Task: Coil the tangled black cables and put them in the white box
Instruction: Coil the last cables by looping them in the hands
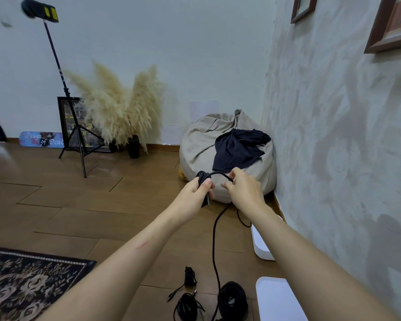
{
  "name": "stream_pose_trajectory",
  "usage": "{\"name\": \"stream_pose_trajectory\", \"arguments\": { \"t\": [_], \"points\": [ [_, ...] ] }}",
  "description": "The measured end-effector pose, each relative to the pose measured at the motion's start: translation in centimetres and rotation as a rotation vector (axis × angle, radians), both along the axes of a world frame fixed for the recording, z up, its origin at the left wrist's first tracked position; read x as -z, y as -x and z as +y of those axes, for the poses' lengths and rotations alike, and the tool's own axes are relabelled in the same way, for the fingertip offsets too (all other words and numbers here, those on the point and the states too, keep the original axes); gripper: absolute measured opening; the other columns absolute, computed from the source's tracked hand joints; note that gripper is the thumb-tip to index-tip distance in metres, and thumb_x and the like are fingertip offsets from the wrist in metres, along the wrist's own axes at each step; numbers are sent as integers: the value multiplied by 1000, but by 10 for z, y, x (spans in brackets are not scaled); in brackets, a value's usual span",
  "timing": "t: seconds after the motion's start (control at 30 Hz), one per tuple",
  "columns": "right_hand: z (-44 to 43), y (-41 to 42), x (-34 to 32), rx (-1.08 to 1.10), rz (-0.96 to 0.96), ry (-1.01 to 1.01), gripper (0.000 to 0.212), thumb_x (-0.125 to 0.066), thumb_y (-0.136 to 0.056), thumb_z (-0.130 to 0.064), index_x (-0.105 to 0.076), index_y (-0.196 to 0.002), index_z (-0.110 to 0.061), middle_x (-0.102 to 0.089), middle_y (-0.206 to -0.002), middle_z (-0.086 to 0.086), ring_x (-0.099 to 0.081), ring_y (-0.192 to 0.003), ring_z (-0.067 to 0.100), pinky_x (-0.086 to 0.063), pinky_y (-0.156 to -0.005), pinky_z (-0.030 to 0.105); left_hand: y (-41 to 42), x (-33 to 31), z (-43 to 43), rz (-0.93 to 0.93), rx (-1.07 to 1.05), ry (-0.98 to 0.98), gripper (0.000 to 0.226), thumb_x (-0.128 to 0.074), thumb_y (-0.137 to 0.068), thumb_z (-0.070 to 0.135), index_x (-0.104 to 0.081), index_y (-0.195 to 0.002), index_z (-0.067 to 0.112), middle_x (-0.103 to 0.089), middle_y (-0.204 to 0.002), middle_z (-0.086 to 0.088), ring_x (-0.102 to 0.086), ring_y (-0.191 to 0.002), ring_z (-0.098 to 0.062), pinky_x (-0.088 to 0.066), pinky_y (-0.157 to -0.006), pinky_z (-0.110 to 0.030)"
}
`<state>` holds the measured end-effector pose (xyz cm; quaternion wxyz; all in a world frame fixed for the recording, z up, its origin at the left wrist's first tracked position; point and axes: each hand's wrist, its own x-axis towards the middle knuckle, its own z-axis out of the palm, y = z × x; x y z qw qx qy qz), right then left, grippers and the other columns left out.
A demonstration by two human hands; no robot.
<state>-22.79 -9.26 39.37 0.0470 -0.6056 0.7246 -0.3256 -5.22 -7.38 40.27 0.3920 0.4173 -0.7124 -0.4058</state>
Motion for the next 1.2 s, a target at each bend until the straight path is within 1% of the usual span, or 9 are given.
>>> {"name": "stream_pose_trajectory", "arguments": {
  "t": [0.07,0.2,0.3,0.47,0.6,0.7,0.93,1.07,1.2],
  "points": [
    [0,0,0,-23,-58,7,20,-56,-102,-39,-56,-112,-22,-68,-95,4,-62,-92,28,-49,-75,38,1,0,0,2,0,7,30,-38,-110,39,-62,-103,24,-67,-87,9,-64,-98,-16,-50,-99,-45],
    [0,3,-7,-152,-480,43,13,-60,-102,-33,-60,-106,-20,-71,-85,0,-67,-85,20,-52,-74,34,1,-1,-2,33,-5,2,30,-39,-111,39,-63,-105,22,-68,-89,7,-65,-98,-18,-50,-100,-46],
    [-6,9,-24,-188,-648,137,10,-68,-97,-29,-62,-93,-23,-70,-78,0,-67,-76,19,-56,-79,38,4,-5,-4,72,-20,-17,32,-40,-110,41,-64,-106,20,-69,-83,12,-67,-103,-24,-49,-103,-49],
    [-17,25,-95,-190,-449,301,15,-77,-87,-35,-64,-83,-29,-68,-72,-5,-65,-72,15,-51,-70,35,14,-39,-13,157,-34,-7,43,-43,-94,56,-64,-102,19,-68,-79,13,-65,-94,-21,-49,-102,-50],
    [-29,34,-178,-202,-364,392,15,-78,-86,-34,-64,-85,-28,-68,-76,-6,-61,-71,11,-46,-68,30,32,-96,-33,230,-36,49,33,-45,-106,45,-62,-101,18,-67,-81,6,-64,-92,-19,-48,-99,-45],
    [-36,42,-241,-211,-330,476,15,-76,-86,-37,-67,-92,-27,-71,-81,-4,-68,-80,15,-53,-76,33,45,-153,-48,259,-25,127,34,-46,-104,49,-64,-96,21,-68,-78,9,-66,-94,-21,-47,-96,-43],
    [-27,46,-359,-257,-240,669,15,-75,-84,-43,-65,-88,-32,-72,-86,-1,-70,-86,19,-57,-85,42,58,-258,-47,344,33,293,28,-42,-111,34,-61,-100,16,-64,-81,2,-61,-86,-18,-47,-81,-33],
    [-22,43,-350,-257,-194,643,14,-73,-87,-44,-63,-86,-34,-72,-86,0,-70,-85,22,-57,-84,44,53,-254,-41,354,36,307,29,-42,-111,34,-61,-100,16,-64,-81,2,-62,-85,-19,-47,-78,-34],
    [-23,39,-271,-214,-58,383,24,-69,-90,-51,-68,-99,-28,-70,-92,-3,-64,-88,21,-50,-83,36,43,-196,-38,318,14,226,31,-40,-111,33,-62,-99,15,-64,-80,1,-61,-85,-22,-45,-82,-37]
  ]
}}
